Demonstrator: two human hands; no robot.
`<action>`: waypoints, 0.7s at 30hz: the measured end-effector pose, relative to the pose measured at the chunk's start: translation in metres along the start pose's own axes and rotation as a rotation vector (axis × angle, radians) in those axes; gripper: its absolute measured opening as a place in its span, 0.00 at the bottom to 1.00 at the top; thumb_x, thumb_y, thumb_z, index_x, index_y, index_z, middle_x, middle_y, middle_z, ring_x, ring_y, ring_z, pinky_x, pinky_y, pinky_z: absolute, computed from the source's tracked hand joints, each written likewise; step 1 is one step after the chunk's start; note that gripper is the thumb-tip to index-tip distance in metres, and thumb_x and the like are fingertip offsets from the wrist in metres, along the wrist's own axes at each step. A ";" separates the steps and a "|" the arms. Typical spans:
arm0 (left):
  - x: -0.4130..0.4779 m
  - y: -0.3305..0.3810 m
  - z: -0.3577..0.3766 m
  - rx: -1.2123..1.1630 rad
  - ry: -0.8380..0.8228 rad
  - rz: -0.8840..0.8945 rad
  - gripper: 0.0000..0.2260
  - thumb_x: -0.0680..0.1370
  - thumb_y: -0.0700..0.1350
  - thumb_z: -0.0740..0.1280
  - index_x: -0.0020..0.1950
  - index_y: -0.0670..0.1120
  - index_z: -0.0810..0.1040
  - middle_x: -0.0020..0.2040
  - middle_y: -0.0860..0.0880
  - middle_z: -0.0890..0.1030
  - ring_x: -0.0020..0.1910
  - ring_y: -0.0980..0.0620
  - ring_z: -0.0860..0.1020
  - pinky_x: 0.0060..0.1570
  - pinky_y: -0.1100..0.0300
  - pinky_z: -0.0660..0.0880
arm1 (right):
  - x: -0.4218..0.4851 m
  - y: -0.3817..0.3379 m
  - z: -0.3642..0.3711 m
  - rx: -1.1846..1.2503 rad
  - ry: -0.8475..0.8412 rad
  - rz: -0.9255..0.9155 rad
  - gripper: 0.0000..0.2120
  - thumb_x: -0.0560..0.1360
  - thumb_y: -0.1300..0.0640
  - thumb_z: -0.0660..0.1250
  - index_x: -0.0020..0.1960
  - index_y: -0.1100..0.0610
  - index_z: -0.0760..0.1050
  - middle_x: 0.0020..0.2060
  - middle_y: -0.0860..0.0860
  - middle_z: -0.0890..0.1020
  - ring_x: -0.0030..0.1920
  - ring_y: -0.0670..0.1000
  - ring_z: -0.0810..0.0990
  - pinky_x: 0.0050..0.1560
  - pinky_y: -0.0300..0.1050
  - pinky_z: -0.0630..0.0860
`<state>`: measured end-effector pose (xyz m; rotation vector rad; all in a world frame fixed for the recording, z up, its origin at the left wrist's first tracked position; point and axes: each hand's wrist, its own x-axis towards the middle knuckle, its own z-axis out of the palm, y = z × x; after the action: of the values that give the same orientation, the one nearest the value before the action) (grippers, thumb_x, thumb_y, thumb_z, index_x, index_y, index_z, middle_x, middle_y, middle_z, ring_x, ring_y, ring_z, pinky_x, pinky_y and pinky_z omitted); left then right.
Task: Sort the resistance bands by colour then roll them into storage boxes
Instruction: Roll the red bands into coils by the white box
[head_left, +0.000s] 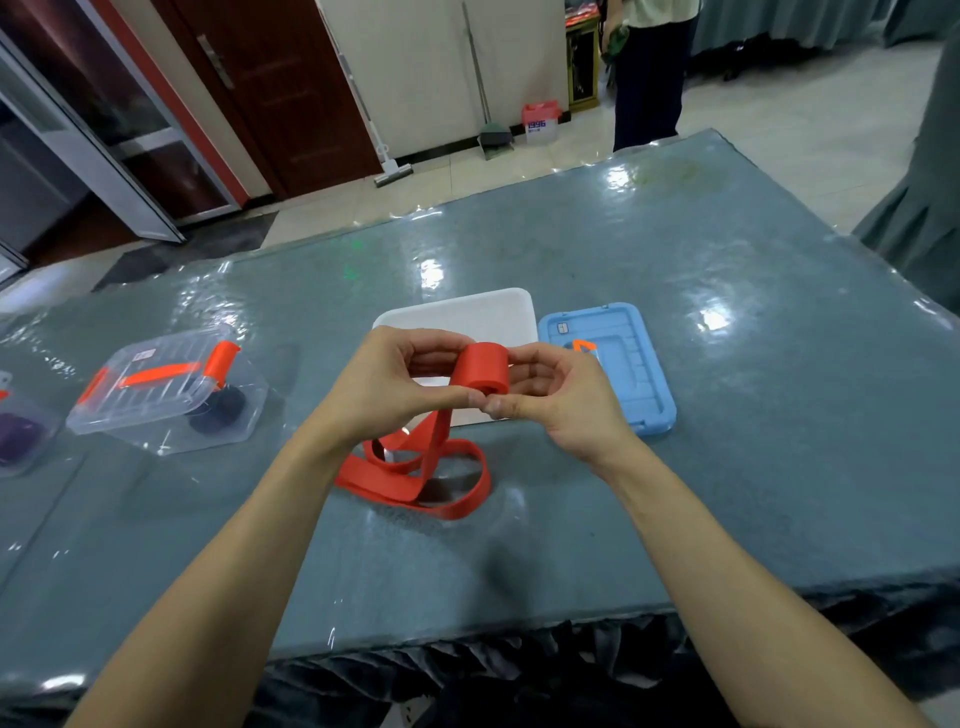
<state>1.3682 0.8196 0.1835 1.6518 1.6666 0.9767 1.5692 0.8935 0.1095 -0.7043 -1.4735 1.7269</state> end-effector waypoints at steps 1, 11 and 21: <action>-0.001 0.002 -0.002 0.074 -0.019 0.025 0.21 0.66 0.47 0.86 0.57 0.51 0.87 0.51 0.55 0.90 0.55 0.57 0.88 0.61 0.65 0.81 | -0.001 -0.002 0.000 -0.049 -0.017 0.003 0.23 0.66 0.70 0.84 0.58 0.59 0.83 0.43 0.56 0.89 0.43 0.54 0.89 0.48 0.46 0.85; 0.009 0.024 -0.009 0.887 -0.203 0.225 0.21 0.69 0.66 0.69 0.51 0.53 0.86 0.40 0.53 0.86 0.43 0.50 0.84 0.47 0.49 0.79 | -0.004 -0.037 0.004 -1.021 -0.131 -0.090 0.21 0.71 0.44 0.80 0.61 0.45 0.81 0.41 0.45 0.84 0.43 0.47 0.82 0.46 0.49 0.82; -0.003 0.007 -0.009 -0.016 -0.005 0.062 0.30 0.62 0.44 0.87 0.63 0.45 0.87 0.57 0.50 0.89 0.59 0.54 0.87 0.64 0.61 0.81 | -0.010 -0.021 0.001 -0.221 -0.025 -0.152 0.19 0.68 0.62 0.85 0.51 0.42 0.87 0.35 0.53 0.86 0.36 0.49 0.84 0.46 0.50 0.84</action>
<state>1.3647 0.8154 0.1943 1.7024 1.6087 1.0123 1.5786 0.8857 0.1298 -0.6669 -1.7071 1.4786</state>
